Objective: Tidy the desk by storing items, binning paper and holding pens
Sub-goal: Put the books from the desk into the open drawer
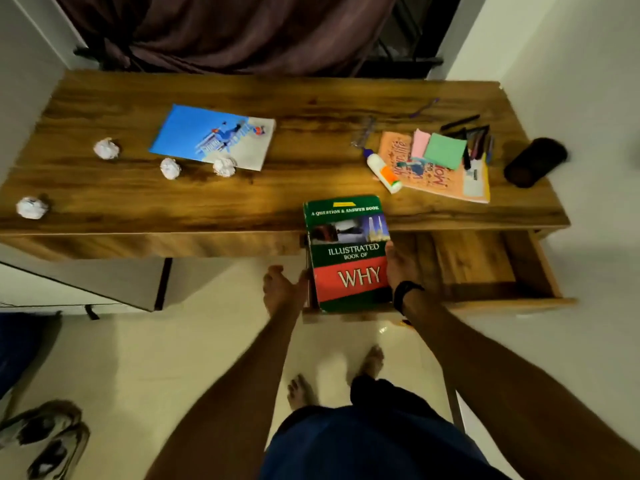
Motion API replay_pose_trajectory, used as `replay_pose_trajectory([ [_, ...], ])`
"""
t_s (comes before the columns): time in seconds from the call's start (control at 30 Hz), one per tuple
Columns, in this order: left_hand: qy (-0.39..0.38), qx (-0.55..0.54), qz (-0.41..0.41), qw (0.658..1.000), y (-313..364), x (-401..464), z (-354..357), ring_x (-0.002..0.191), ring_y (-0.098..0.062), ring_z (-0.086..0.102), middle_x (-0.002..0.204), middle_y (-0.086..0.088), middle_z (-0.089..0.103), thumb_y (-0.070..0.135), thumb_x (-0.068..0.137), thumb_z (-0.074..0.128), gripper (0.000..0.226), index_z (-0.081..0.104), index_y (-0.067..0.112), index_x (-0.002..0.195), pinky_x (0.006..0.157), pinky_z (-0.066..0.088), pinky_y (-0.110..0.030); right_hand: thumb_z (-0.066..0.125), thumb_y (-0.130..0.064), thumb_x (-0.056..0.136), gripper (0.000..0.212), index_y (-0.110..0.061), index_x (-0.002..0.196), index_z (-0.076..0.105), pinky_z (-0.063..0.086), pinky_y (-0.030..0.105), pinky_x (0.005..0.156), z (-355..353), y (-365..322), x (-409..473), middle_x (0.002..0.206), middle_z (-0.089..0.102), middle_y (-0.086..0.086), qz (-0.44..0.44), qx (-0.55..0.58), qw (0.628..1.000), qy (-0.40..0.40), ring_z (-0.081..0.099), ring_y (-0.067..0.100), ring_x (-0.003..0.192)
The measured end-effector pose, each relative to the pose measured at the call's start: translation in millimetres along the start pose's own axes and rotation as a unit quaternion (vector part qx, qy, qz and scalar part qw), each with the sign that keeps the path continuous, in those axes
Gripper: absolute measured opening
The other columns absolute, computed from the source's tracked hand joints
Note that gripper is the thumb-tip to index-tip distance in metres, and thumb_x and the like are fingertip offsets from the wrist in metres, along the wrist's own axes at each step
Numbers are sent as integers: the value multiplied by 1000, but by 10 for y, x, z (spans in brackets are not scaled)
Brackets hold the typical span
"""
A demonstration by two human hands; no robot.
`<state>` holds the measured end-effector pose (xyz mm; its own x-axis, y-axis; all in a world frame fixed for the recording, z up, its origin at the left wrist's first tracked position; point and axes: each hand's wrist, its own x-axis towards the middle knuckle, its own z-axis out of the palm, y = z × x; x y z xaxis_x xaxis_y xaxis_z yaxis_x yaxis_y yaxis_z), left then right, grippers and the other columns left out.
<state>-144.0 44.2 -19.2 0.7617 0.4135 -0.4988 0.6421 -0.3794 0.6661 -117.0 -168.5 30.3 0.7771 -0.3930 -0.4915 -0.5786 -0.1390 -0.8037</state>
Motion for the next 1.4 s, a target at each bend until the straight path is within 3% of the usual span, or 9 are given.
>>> replay_pose_trajectory([
  [0.07, -75, 65, -39, 994, -225, -198, 125, 126, -37, 48, 140, -18, 47, 57, 88, 58, 77, 35, 8, 142, 104, 41, -45, 42, -48, 100, 31, -22, 100, 59, 50, 28, 65, -42, 119, -83, 97, 69, 10, 12, 39, 998, 40, 63, 17, 68],
  [0.13, -117, 68, -41, 990, -350, -328, 196, 122, -38, 53, 137, -19, 53, 61, 94, 43, 69, 40, 12, 142, 101, 44, -45, 45, -55, 96, 39, -21, 100, 63, 56, 37, 74, -88, 235, -113, 97, 72, 10, 19, 54, 996, 63, 68, 20, 74],
  [0.3, -136, 101, 8, 986, -353, -385, 124, 106, -38, 60, 117, -20, 64, 53, 98, 35, 51, 61, 11, 111, 88, 48, -37, 43, -79, 80, 58, -31, 102, 65, 57, 48, 83, -163, 455, -118, 93, 73, 1, 18, 72, 994, 83, 71, 21, 81],
  [0.73, -81, 46, -31, 995, -641, -682, 173, 86, -35, 67, 95, -16, 69, 55, 75, 40, 47, 65, 17, 82, 86, 54, -44, 42, -60, 94, 42, -23, 99, 60, 52, 31, 72, -606, 660, -224, 89, 68, 4, 18, 49, 996, 76, 63, 12, 66],
  [0.9, -54, 43, -70, 995, -719, -858, 178, 94, -34, 63, 101, -15, 69, 60, 70, 44, 57, 70, 18, 97, 89, 53, -43, 35, -56, 98, 52, -15, 111, 63, 42, 29, 73, -793, 821, -199, 94, 65, 7, 67, -32, 995, 72, 60, 25, 78],
  [1.03, -37, 55, -94, 993, -652, -1047, 186, 99, -38, 60, 106, -14, 63, 48, 86, 51, 40, 68, 15, 100, 90, 51, -42, 33, -51, 101, 54, -7, 119, 60, 43, 33, 81, -804, 883, -54, 115, 64, 15, 109, -101, 988, 38, 62, 32, 103],
  [1.2, -38, 129, -72, 988, -543, -1082, 202, 104, -39, 59, 115, -18, 63, 33, 93, 47, 33, 67, 15, 112, 91, 51, -41, 34, -33, 104, 37, -8, 115, 59, 39, 29, 80, -619, 792, 137, 110, 61, 8, 106, -128, 986, -23, 60, 29, 105],
  [1.3, -61, 182, -35, 981, -458, -1039, 200, 110, -37, 58, 121, -16, 63, 31, 94, 44, 37, 61, 21, 125, 94, 51, -43, 40, -26, 103, 24, -10, 103, 58, 48, 32, 77, -430, 764, 225, 113, 66, 16, 96, -125, 984, -79, 64, 30, 93],
  [1.4, -90, 190, 13, 978, -319, -964, 189, 109, -37, 60, 125, -13, 61, 30, 92, 42, 43, 51, 24, 134, 91, 53, -45, 46, -25, 100, 21, -11, 108, 59, 53, 39, 90, -284, 790, 325, 115, 67, 14, 67, -172, 975, -125, 66, 30, 99],
])
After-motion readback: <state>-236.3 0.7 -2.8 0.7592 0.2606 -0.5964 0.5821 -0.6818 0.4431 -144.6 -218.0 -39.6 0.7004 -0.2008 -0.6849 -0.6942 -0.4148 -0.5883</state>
